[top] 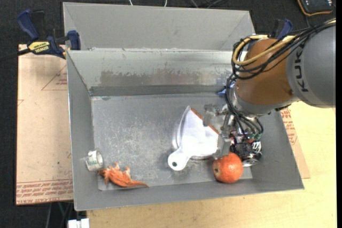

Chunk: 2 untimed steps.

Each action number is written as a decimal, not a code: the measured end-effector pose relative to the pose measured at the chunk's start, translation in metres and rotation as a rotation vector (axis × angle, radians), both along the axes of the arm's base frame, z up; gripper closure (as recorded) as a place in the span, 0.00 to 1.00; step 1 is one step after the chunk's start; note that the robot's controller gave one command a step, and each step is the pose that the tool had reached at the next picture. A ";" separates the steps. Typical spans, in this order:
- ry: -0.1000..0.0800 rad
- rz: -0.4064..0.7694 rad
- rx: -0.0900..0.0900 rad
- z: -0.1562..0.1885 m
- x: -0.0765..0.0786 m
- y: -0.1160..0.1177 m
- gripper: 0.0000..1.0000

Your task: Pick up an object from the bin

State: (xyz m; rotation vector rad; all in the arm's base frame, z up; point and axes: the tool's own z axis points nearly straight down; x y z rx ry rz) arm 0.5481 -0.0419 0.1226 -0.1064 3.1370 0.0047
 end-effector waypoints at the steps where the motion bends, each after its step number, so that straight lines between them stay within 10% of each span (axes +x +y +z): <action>1: -0.011 -0.041 -0.004 -0.028 0.001 -0.069 0.00; 2: -0.008 -0.143 0.009 -0.048 0.000 0.014 0.00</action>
Offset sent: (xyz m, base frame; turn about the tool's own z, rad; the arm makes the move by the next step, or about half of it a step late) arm 0.0004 0.0085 -0.0465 0.1500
